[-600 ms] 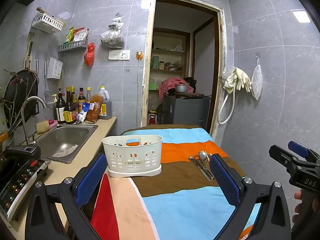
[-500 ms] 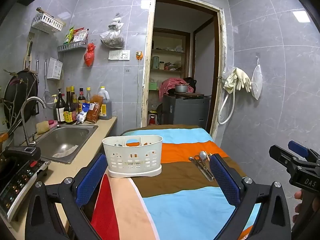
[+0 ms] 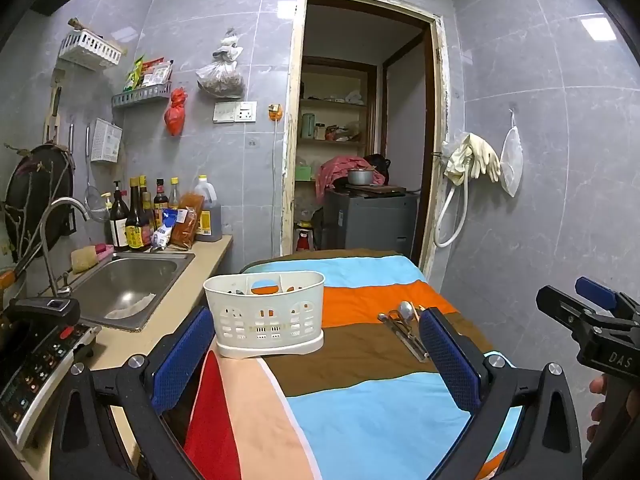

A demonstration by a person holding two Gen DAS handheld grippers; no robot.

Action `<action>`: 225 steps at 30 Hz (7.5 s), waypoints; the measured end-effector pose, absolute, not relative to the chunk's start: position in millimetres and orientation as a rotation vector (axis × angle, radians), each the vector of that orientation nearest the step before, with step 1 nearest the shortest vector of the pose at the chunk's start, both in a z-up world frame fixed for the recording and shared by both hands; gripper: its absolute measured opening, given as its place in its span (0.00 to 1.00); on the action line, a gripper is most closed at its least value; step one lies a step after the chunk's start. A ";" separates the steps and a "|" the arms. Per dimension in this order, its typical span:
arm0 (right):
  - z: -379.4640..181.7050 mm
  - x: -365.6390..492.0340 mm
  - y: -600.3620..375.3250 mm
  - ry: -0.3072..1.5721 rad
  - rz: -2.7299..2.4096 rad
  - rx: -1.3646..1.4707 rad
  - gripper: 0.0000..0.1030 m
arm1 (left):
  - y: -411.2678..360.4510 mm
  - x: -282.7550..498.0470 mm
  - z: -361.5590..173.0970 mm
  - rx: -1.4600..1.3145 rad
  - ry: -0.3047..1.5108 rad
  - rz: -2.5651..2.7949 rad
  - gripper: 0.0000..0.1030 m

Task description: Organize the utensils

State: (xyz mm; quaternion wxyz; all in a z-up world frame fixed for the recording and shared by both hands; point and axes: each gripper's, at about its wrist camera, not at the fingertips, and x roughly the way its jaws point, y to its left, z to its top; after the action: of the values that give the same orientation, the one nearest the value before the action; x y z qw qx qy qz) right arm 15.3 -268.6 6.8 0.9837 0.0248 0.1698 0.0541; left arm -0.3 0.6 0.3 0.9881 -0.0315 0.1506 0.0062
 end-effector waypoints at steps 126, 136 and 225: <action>9.2 193.4 -350.0 0.399 0.093 0.015 0.99 | -94.2 194.6 -15.8 -0.063 0.435 0.021 1.00; -70.8 266.4 -378.4 0.609 0.168 0.111 0.99 | -115.9 251.6 -65.0 -0.086 0.628 0.043 1.00; -228.1 367.2 -356.9 1.070 0.479 0.404 0.07 | -105.9 349.2 -191.0 -0.667 1.094 -0.194 0.02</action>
State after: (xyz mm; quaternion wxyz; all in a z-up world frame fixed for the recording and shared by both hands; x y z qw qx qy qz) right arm 367.2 -356.9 -228.1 0.8138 0.1895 0.5015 0.2245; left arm 349.2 -105.9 -191.0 0.7972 -0.3108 0.5096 -0.0905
